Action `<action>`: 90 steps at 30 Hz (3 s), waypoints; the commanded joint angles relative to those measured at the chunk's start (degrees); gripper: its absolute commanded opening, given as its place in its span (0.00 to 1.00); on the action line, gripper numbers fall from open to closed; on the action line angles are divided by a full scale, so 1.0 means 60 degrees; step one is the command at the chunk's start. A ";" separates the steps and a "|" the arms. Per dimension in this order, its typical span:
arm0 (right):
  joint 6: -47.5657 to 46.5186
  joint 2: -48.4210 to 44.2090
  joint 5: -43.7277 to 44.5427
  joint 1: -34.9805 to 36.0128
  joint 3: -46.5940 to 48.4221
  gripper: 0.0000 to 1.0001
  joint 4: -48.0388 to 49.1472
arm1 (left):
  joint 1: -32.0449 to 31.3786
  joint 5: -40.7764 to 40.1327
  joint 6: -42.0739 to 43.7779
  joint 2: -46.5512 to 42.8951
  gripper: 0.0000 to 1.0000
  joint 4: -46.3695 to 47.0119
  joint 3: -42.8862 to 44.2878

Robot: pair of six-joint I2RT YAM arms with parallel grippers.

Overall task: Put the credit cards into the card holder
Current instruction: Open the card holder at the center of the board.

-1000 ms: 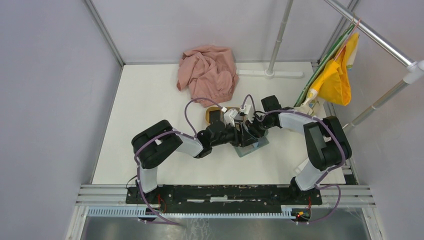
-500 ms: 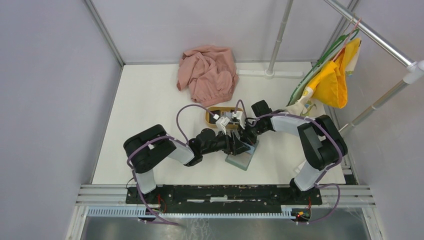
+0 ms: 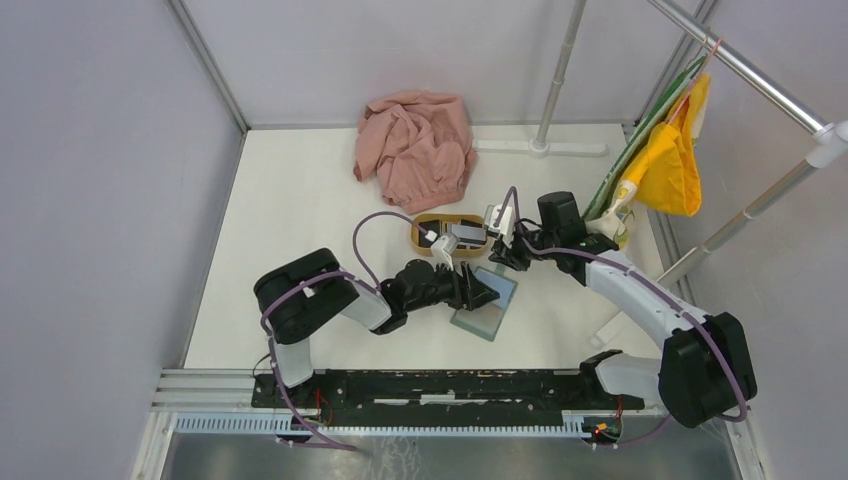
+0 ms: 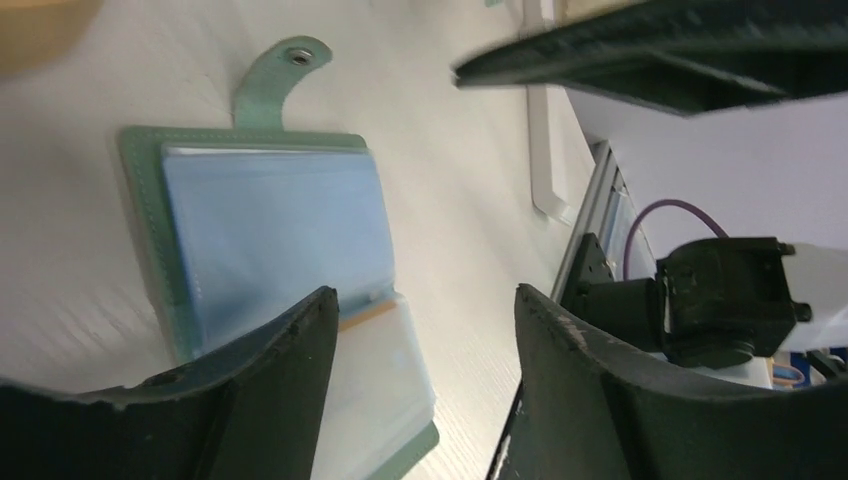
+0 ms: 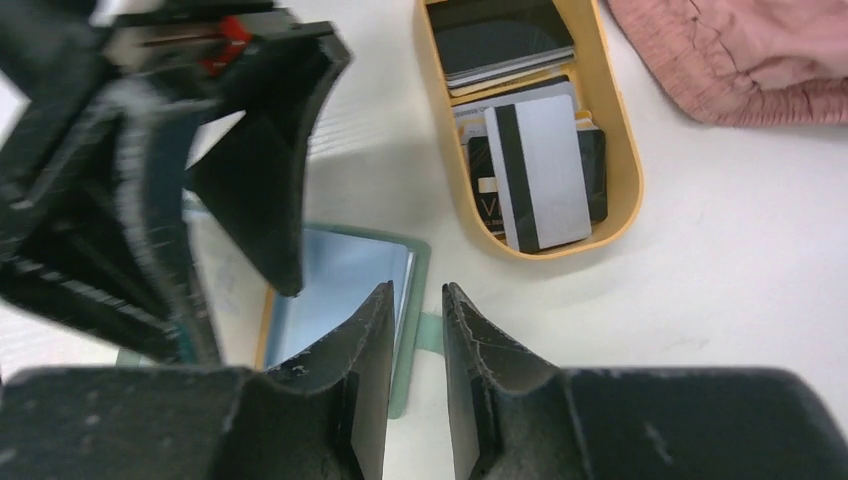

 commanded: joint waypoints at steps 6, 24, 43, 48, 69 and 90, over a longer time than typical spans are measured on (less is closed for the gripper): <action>-0.5079 -0.0846 -0.2402 -0.0005 -0.0395 0.25 -0.2528 | 0.0081 -0.1334 0.0304 -0.0483 0.57 -0.0033 -0.0013; -0.7356 -0.0758 -0.0244 0.2310 -0.3233 0.63 0.0011 | 0.0081 -0.2009 0.1884 -0.6526 0.60 -0.3717 -0.3165; -0.4766 -0.0146 0.0875 0.3574 -0.2348 0.56 0.0669 | 0.0070 -0.1844 0.0840 -0.7691 0.60 -0.2086 -0.4632; -0.4883 0.0238 0.1173 0.3571 -0.2317 0.55 0.0525 | 0.0059 -0.1428 0.0716 -0.6821 0.59 -0.1224 -0.4495; -0.4263 0.0075 0.0427 0.3208 -0.2167 0.09 0.0509 | -0.0043 -0.0725 0.0262 -0.4558 0.59 0.0868 -0.4212; -0.0389 -0.0393 -0.0652 0.1333 -0.2750 0.00 0.2802 | -0.0043 -0.1200 -0.0495 -0.2426 0.48 0.1706 -0.3196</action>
